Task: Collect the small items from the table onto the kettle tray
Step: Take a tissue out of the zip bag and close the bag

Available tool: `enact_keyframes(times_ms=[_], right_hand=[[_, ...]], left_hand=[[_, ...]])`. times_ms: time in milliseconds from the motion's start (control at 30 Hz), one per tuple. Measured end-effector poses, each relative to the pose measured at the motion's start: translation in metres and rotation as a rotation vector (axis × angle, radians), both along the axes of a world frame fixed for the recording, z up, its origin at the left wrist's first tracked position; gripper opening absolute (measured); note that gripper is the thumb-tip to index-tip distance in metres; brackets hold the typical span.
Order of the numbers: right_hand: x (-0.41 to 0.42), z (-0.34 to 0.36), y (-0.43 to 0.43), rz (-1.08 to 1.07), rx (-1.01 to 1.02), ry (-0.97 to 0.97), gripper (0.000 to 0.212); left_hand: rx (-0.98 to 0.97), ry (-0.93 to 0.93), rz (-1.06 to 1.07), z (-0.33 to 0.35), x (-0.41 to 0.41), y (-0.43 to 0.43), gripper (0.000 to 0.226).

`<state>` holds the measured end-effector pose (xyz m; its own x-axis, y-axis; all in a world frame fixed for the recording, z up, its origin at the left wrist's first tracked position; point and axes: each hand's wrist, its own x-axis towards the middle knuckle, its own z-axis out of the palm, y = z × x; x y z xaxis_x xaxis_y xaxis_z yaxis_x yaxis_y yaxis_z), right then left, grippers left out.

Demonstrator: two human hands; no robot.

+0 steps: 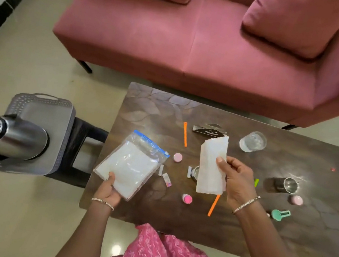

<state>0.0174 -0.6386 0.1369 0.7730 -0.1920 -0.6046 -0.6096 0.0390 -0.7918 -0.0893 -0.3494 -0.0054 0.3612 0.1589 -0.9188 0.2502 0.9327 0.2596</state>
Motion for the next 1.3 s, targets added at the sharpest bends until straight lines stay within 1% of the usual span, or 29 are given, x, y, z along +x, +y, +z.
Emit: enact_keyframes(times_ms=[100, 200, 300, 400, 467, 533, 567, 600, 633, 700, 733, 767, 833, 900, 967, 1000, 1067, 1133, 1167, 1200, 1300], right_hand=[[0.005, -0.019, 0.011, 0.048, 0.016, 0.046, 0.018], [0.009, -0.032, 0.021, 0.064, 0.067, 0.096, 0.021], [0.011, -0.037, 0.030, 0.069, 0.122, 0.143, 0.024], [0.010, -0.031, 0.039, 0.101, 0.146, 0.131, 0.024], [0.008, -0.024, 0.045, 0.129, 0.160, 0.117, 0.023], [0.006, -0.015, 0.049, 0.169, 0.150, 0.112, 0.022], [0.005, -0.009, 0.050, 0.189, 0.135, 0.119, 0.022], [0.004, -0.003, 0.051, 0.204, 0.121, 0.131, 0.022], [0.004, 0.002, 0.052, 0.212, 0.111, 0.144, 0.022], [0.001, 0.016, 0.053, 0.231, 0.097, 0.149, 0.022], [-0.001, 0.023, 0.053, 0.251, 0.086, 0.140, 0.022], [-0.003, 0.030, 0.053, 0.277, 0.070, 0.125, 0.022], [-0.007, 0.043, 0.052, 0.319, 0.048, 0.088, 0.020], [-0.013, 0.058, 0.051, 0.334, 0.060, 0.043, 0.018], [-0.018, 0.072, 0.048, 0.334, 0.070, 0.006, 0.018], [-0.020, 0.080, 0.046, 0.325, 0.079, -0.014, 0.019], [-0.024, 0.093, 0.038, 0.313, 0.108, -0.044, 0.025], [-0.029, 0.104, 0.030, 0.307, 0.154, -0.064, 0.024], [-0.032, 0.109, 0.025, 0.304, 0.176, -0.080, 0.022], [-0.035, 0.114, 0.021, 0.309, 0.189, -0.096, 0.021], [-0.043, 0.126, 0.012, 0.337, 0.216, -0.146, 0.019]], left_hand=[[0.009, 0.069, 0.074, -0.028, 0.001, 0.004, 0.040], [0.011, 0.120, 0.095, -0.052, 0.002, 0.008, 0.042], [0.038, 0.181, 0.021, -0.074, 0.001, 0.009, 0.043], [0.122, 0.318, -0.147, -0.086, -0.003, 0.008, 0.042], [0.221, 0.427, -0.294, -0.085, -0.006, 0.007, 0.042], [0.433, 0.578, -0.418, -0.076, -0.005, 0.006, 0.043], [0.560, 0.593, -0.463, -0.068, -0.002, 0.005, 0.042], [0.653, 0.532, -0.508, -0.055, 0.004, 0.003, 0.037], [0.683, 0.398, -0.537, -0.038, 0.012, -0.003, 0.030], [0.644, 0.045, -0.632, 0.004, 0.030, -0.023, 0.018], [0.668, -0.124, -0.729, 0.029, 0.038, -0.033, 0.019], [0.736, -0.276, -0.835, 0.054, 0.045, -0.043, 0.027], [0.911, -0.527, -0.991, 0.098, 0.057, -0.055, 0.051], [1.060, -0.695, -1.091, 0.136, 0.070, -0.060, 0.069], [1.115, -0.767, -1.178, 0.165, 0.082, -0.060, 0.080], [1.099, -0.790, -1.215, 0.176, 0.087, -0.060, 0.079], [0.960, -0.849, -1.265, 0.191, 0.093, -0.059, 0.064], [0.785, -0.890, -1.274, 0.201, 0.093, -0.058, 0.045], [0.726, -0.902, -1.260, 0.205, 0.092, -0.060, 0.043], [0.683, -0.908, -1.239, 0.210, 0.091, -0.061, 0.045], [0.547, -0.903, -1.187, 0.218, 0.086, -0.066, 0.063]])
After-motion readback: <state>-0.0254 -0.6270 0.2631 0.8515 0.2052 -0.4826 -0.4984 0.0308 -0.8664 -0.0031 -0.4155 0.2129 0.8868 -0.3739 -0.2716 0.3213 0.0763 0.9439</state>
